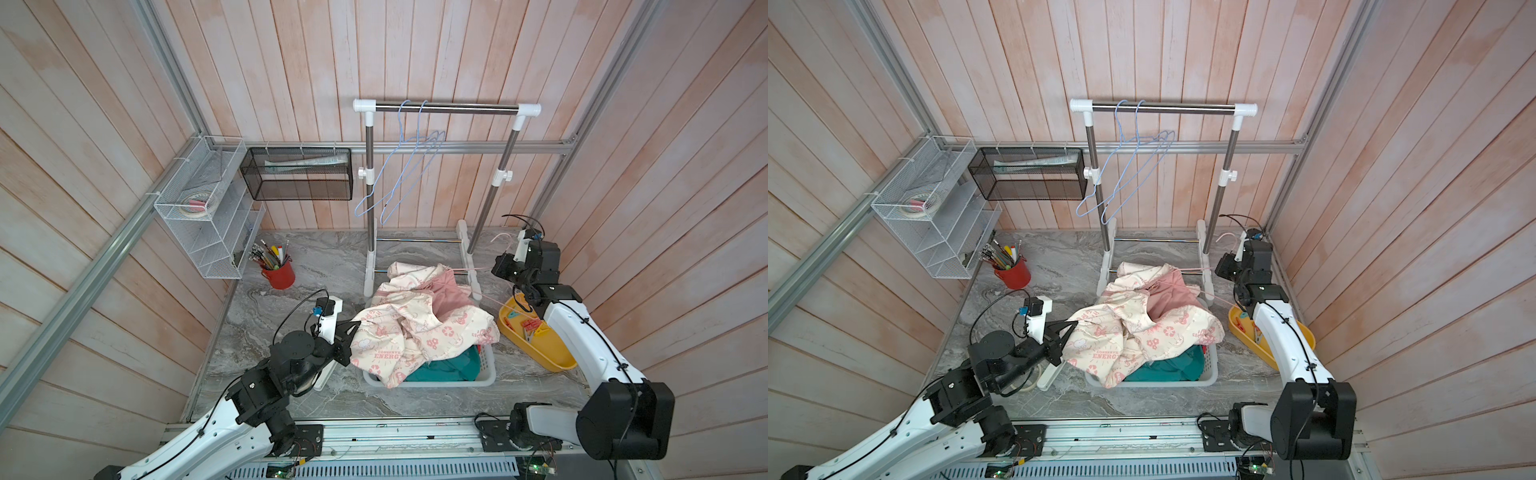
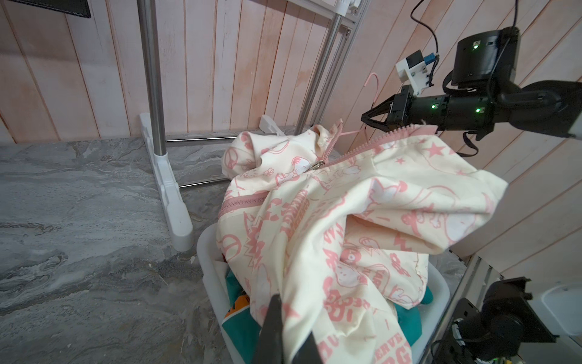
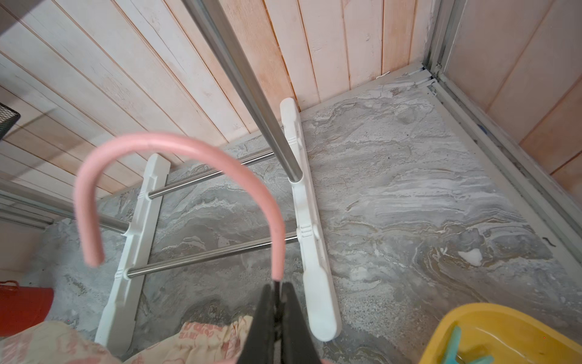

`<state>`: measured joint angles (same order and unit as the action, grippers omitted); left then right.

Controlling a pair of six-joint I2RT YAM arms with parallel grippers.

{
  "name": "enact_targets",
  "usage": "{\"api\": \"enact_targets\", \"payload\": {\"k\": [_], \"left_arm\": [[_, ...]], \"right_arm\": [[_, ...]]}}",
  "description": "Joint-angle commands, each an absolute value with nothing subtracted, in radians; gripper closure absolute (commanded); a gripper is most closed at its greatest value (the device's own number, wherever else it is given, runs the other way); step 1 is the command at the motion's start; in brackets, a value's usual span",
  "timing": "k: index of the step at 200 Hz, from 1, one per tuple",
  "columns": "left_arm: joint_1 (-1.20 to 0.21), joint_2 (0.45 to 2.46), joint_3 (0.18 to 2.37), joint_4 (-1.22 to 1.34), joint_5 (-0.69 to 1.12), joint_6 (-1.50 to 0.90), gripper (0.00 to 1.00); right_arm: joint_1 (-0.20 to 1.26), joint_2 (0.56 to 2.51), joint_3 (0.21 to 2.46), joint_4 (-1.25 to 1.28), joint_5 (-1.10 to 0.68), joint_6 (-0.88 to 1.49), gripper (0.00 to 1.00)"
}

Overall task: Remove the clothespins securing jackets to the hanger
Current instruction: Remove the jacket from the hanger.

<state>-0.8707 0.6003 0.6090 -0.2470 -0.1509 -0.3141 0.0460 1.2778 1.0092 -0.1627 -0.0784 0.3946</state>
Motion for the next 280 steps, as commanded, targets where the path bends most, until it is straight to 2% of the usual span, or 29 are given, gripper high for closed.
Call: {"api": "enact_targets", "payload": {"k": [1,90,149,201,254,280], "left_arm": [[-0.865,0.676,0.648,-0.17,-0.138,-0.256,1.0],[-0.826,1.135,0.784,0.048,0.067,-0.174,1.0],[-0.826,1.431,0.841,0.112,0.094,-0.254,1.0],[-0.877,1.544,0.755,0.19,0.09,-0.353,1.0],[-0.877,1.574,0.709,0.227,0.031,-0.419,1.0],[-0.874,1.547,0.696,0.224,-0.008,-0.428,1.0]], "right_arm": [[0.105,1.253,1.047,-0.186,0.002,0.362,1.0],[0.203,1.145,1.172,-0.274,0.01,0.374,1.0],[0.238,1.161,1.275,-0.429,0.076,0.371,1.0],[0.263,1.118,1.217,-0.528,0.037,0.417,1.0],[0.285,1.033,1.216,-0.713,0.178,0.443,1.0],[0.25,1.001,1.243,-0.803,0.257,0.457,1.0]]}}
